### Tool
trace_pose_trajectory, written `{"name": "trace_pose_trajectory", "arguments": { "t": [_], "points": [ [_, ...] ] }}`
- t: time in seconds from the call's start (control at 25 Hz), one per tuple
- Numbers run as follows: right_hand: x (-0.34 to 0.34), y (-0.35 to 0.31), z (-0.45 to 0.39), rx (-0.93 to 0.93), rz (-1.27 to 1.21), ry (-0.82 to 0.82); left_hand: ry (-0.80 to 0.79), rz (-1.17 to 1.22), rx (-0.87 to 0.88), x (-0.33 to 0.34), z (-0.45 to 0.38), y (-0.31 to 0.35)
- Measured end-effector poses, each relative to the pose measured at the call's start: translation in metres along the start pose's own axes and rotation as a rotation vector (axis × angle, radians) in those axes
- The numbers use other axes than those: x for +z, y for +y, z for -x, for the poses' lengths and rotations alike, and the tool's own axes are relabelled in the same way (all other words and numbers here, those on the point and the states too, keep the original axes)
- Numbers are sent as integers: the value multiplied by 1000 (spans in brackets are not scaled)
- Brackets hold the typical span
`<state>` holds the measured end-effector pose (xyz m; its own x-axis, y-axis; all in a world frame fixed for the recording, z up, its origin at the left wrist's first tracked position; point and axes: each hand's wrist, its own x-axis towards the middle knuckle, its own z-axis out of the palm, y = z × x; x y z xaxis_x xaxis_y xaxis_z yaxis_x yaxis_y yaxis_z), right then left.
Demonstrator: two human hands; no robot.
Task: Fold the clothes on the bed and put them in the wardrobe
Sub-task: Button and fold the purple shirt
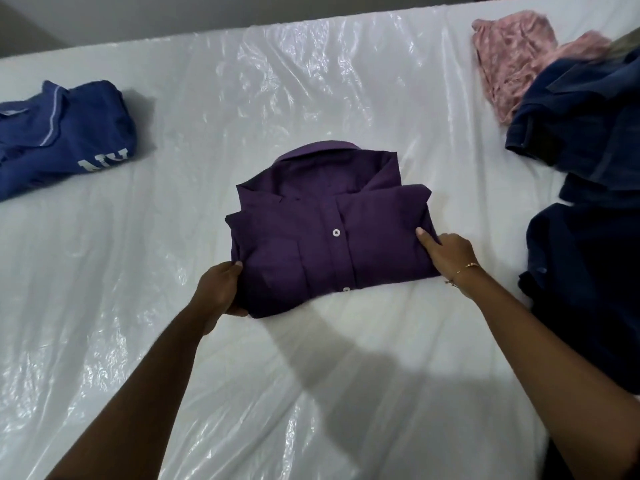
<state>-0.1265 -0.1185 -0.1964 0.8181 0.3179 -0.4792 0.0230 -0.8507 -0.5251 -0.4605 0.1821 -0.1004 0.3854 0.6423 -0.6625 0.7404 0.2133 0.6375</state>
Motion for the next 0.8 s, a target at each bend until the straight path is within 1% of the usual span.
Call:
{"name": "trace_pose_trajectory", "arguments": {
  "t": [0.04,0.12,0.16,0.2,0.24,0.32,0.36,0.44,0.52,0.6,0.64,0.72,0.8],
  "points": [
    [2,-2,2,-41,-10,48,97,-62,18,4,1,-3],
    [5,-8,6,-139,-98,206,319,-183,145,16,7,-2],
    [4,-15,8,-172,-145,271,385,-155,226,21,11,3],
    [5,-23,8,-185,-199,278,396,-82,284,25,13,10],
    [6,-31,7,-185,-252,237,361,-2,306,28,12,17],
    [10,-43,4,-183,-319,172,324,101,275,34,1,29],
    [13,-47,2,-204,-332,191,355,137,268,38,-2,35],
    [16,-53,0,-288,-347,298,429,264,351,43,-1,45],
    [17,-64,-2,-382,-337,483,484,383,468,43,-1,54],
    [16,-84,-9,-435,-269,657,508,424,509,39,-9,65],
    [15,-96,-16,-443,-226,711,503,439,500,37,-17,71],
    [12,-124,-37,-439,-176,756,503,433,473,32,-38,84],
    [11,-148,-65,-407,-101,741,538,375,447,27,-65,94]
  ]
}}
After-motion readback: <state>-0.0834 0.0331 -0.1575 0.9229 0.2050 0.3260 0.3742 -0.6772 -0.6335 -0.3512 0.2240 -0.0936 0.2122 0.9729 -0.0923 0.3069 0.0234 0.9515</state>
